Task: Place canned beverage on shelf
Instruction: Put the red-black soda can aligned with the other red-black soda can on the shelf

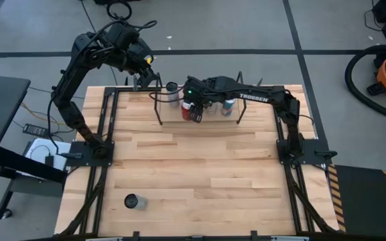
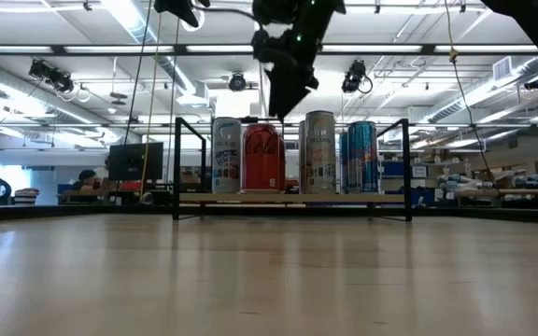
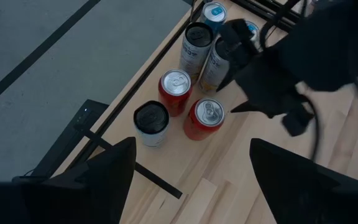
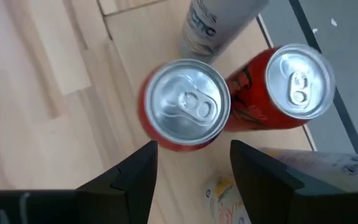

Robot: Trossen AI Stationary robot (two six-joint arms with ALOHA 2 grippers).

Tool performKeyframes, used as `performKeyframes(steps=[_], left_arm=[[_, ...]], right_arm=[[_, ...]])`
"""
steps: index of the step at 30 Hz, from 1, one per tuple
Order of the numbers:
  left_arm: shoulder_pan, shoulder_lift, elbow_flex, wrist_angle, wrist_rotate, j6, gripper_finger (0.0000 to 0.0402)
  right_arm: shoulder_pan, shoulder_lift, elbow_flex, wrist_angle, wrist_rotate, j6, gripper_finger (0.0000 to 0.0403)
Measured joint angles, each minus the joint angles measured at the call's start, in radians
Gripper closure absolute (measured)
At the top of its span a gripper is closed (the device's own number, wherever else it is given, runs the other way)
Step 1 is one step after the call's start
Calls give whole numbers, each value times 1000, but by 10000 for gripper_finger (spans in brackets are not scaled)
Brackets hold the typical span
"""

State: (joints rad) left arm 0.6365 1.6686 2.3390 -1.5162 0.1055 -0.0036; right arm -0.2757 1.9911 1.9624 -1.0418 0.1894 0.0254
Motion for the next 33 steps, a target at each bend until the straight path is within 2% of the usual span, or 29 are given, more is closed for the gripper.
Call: performKeyframes(steps=[5,12,16,20,27,33], left_arm=[[0,0,0,0,0,0,86],[0,0,0,0,0,0,86],[0,0,0,0,0,0,86],[0,0,0,0,0,-10,86],[0,0,0,0,0,-11,86],[0,0,0,0,0,-11,86]], right_arm=[[13,-4,86,-25,-36,-10,193],[14,-5,156,-24,-179,-42,193],[13,-5,165,-26,-177,-78,192],[15,-4,165,-35,-133,-148,185],[12,2,143,-17,-107,-176,130],[4,2,97,42,-154,-256,87]])
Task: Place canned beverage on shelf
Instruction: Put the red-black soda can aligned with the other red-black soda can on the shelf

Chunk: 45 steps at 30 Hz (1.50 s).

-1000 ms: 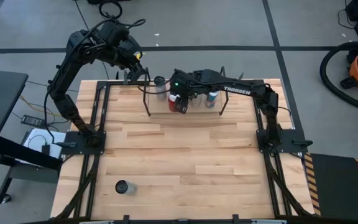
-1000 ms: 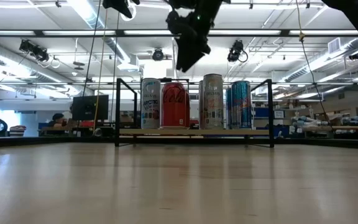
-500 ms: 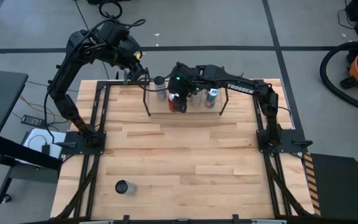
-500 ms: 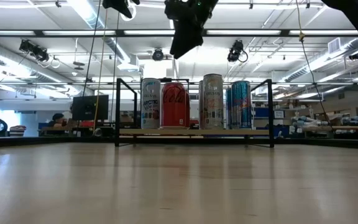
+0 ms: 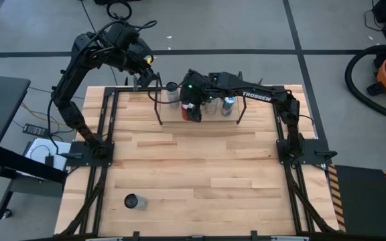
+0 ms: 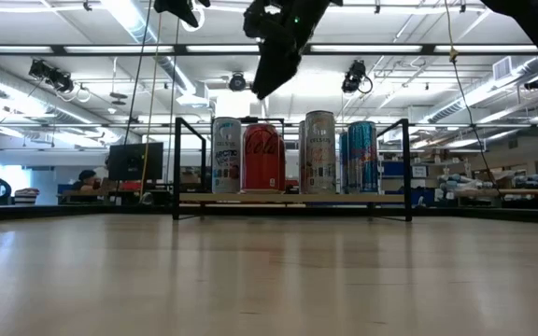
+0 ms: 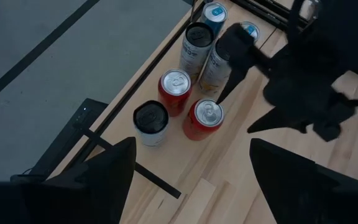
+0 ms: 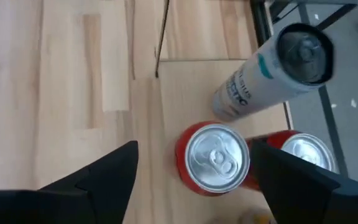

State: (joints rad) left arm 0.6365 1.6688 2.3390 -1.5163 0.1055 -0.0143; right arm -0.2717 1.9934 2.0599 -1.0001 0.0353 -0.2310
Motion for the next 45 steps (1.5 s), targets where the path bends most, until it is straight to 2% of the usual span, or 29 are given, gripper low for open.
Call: performKeyframes(steps=[5,15,24,29,35,40,45], left_arm=[[0,0,0,0,0,0,86],[0,0,0,0,0,2,86],[0,0,0,0,0,4,86],[0,0,0,0,0,11,86],[0,0,0,0,0,11,86],[0,0,0,0,0,11,86],[0,0,0,0,0,11,86]], right_arm=[[-23,1,-66,53,4,-63,81],[-75,0,-181,202,-10,-70,84],[-79,-2,-202,217,-56,-73,85],[-79,0,-180,224,20,-80,85],[-84,0,-165,224,48,-80,85],[-83,-6,-164,220,-54,-49,85],[-76,0,-176,197,-60,-31,85]])
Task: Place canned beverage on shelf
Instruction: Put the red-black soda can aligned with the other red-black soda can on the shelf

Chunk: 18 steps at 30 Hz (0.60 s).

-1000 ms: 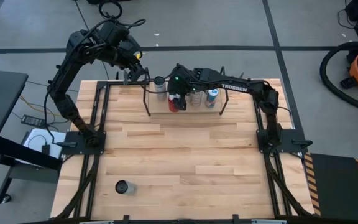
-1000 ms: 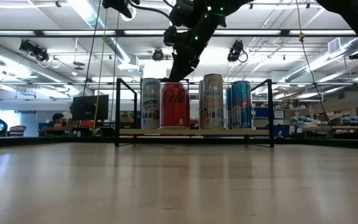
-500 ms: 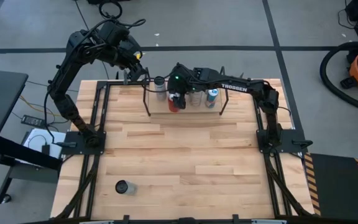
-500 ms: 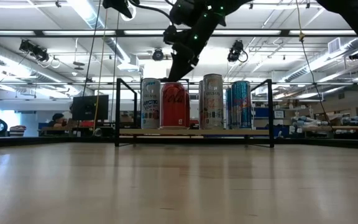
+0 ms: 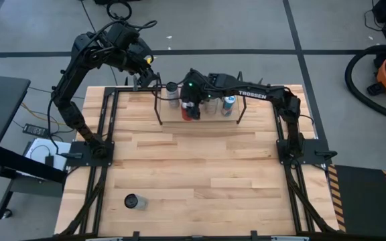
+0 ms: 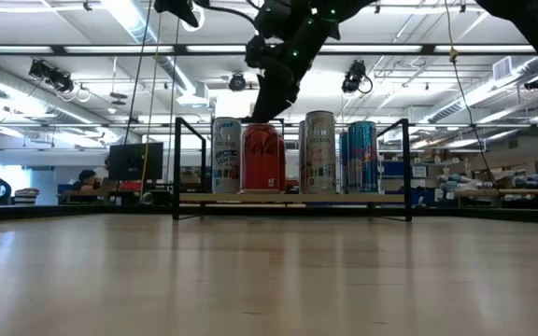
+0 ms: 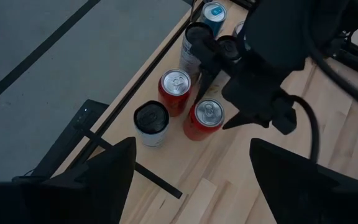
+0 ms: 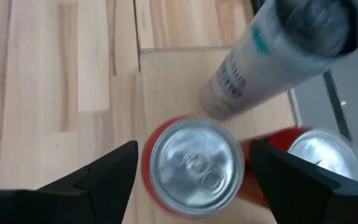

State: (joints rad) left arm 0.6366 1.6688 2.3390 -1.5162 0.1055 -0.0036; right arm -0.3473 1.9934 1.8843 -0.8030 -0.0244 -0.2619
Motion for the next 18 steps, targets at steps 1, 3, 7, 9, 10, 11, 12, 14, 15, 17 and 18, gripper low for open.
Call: performKeyframes(steps=[1,3,7,9,10,11,12,14,15,17,18], left_arm=[[0,0,0,0,0,0,86],[0,0,0,0,0,0,86],[0,0,0,0,0,0,86],[0,0,0,0,0,0,86],[0,0,0,0,0,0,86],[0,0,0,0,0,0,86],[0,0,0,0,0,0,86],[0,0,0,0,0,-1,86],[0,0,0,0,0,-1,86],[0,0,0,0,0,-2,86],[0,0,0,0,0,-2,86]], right_arm=[[0,0,-8,-3,-2,0,85],[1,0,-18,-3,-2,1,85],[0,0,-24,7,-2,9,85],[1,0,-25,7,-2,6,85],[1,0,-25,10,-2,3,85],[1,0,-25,10,-2,1,85],[1,0,-25,7,-2,0,85],[0,0,-25,-4,-10,0,87],[0,0,-25,-8,-19,-1,89],[0,0,-25,-9,-26,-2,93],[0,0,-25,-6,-26,0,95]])
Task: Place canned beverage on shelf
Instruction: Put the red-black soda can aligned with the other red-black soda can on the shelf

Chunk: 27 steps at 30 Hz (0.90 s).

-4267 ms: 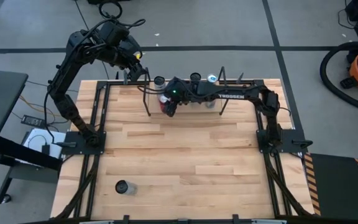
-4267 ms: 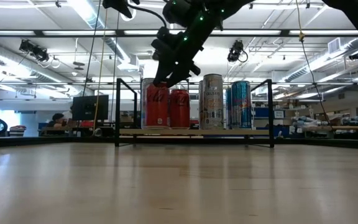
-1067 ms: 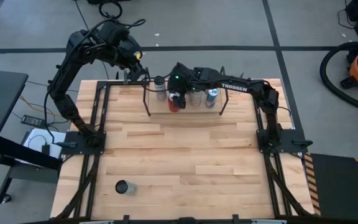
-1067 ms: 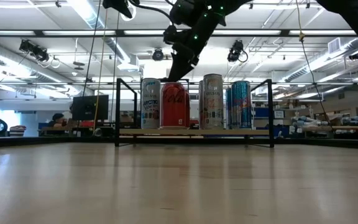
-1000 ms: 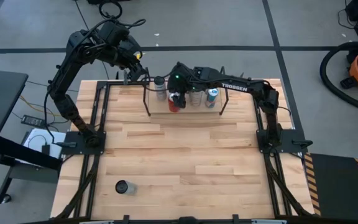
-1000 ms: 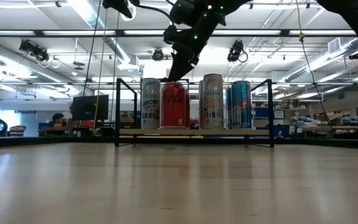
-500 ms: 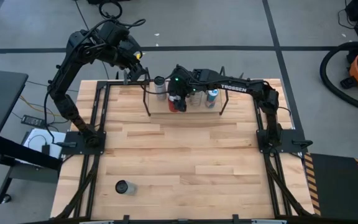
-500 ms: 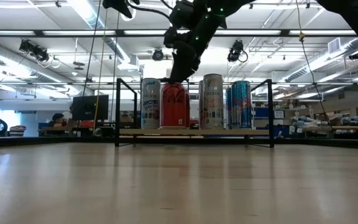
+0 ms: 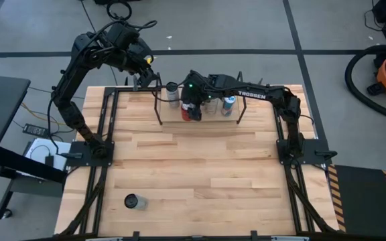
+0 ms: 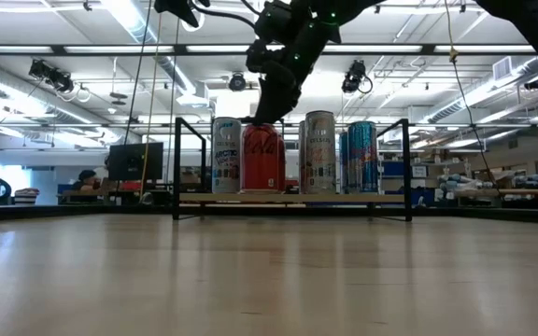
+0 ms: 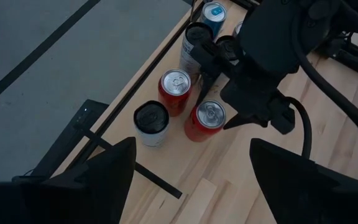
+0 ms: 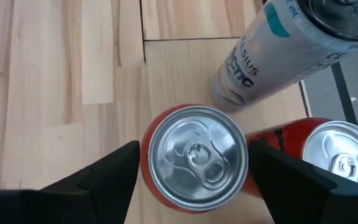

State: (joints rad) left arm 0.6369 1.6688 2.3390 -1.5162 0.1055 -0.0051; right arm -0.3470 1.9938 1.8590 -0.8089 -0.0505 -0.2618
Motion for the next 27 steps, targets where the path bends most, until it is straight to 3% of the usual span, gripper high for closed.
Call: performKeyframes(steps=[8,27], left_arm=[[0,0,0,0,0,0,86],[0,0,0,0,0,1,86]], right_arm=[[0,16,1,8,-15,17,103],[-12,11,20,-79,77,-59,103]])
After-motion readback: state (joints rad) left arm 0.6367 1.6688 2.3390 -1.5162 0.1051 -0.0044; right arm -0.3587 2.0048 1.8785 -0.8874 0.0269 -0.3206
